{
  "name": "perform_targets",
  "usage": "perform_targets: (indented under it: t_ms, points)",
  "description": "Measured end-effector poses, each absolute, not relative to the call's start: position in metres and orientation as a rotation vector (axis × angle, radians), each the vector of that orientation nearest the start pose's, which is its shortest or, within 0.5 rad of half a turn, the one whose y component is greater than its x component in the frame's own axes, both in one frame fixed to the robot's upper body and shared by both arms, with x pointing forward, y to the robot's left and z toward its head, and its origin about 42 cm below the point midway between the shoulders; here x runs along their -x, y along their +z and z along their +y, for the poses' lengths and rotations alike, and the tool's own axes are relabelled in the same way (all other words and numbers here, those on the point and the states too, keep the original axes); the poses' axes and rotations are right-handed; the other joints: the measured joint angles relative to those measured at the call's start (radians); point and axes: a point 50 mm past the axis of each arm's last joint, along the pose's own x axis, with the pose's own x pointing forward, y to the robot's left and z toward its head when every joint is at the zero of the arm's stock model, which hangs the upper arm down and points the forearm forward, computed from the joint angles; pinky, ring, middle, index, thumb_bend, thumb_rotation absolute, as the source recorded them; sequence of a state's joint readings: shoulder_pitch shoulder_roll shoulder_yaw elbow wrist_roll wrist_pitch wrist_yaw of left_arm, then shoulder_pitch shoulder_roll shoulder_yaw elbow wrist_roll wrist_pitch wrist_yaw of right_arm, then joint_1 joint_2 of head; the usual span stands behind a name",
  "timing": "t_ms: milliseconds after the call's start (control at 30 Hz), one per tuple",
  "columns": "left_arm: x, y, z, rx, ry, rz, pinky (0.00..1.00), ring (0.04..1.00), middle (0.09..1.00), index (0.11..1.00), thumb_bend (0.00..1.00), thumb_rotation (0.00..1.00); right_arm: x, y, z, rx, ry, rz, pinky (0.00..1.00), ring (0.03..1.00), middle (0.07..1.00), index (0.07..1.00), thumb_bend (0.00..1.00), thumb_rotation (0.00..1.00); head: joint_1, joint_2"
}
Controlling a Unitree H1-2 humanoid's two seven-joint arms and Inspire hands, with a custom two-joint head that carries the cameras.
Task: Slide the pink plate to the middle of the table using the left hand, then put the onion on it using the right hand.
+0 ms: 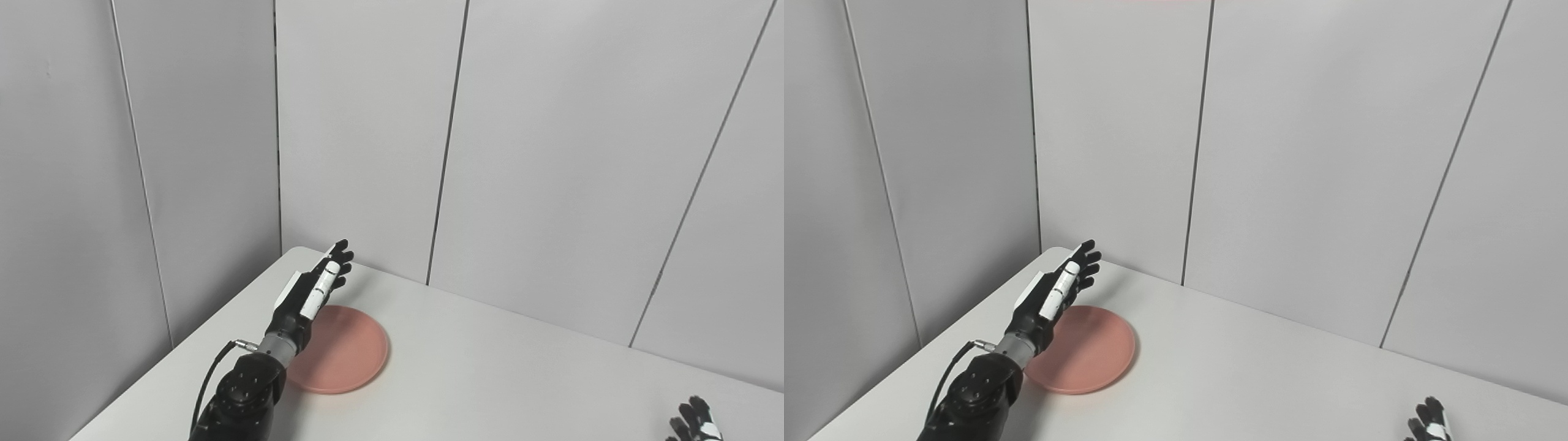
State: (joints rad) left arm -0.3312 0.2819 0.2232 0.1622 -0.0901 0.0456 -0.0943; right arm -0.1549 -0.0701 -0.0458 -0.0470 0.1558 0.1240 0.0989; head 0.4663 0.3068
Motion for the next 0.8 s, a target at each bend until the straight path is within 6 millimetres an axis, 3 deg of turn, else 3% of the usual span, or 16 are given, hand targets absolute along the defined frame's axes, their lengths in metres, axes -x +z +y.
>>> perform_targets:
  t_ms: [267,367,800]
  points:
    - [-0.379,0.178,0.381,-0.157,0.170,-0.126,0.97,0.949,0.949,0.941,0.67,1.00,-0.332,0.147,-0.229,-0.079,0.112,-0.079,1.00,1.000,1.000,1.000,0.25,1.00,0.005,0.000]
    - [-0.378,0.171,0.390,-0.154,0.195,-0.101,0.97,0.949,0.944,0.933,0.66,1.00,-0.332,0.147,-0.229,-0.082,0.107,-0.079,1.00,1.000,1.000,1.000,0.30,1.00,0.006,-0.002]
    - [-0.375,0.153,0.427,-0.174,0.242,-0.060,0.94,0.947,0.941,0.930,0.64,1.00,-0.331,0.147,-0.229,-0.095,0.093,-0.079,1.00,1.000,1.000,1.000,0.31,1.00,0.005,0.005]
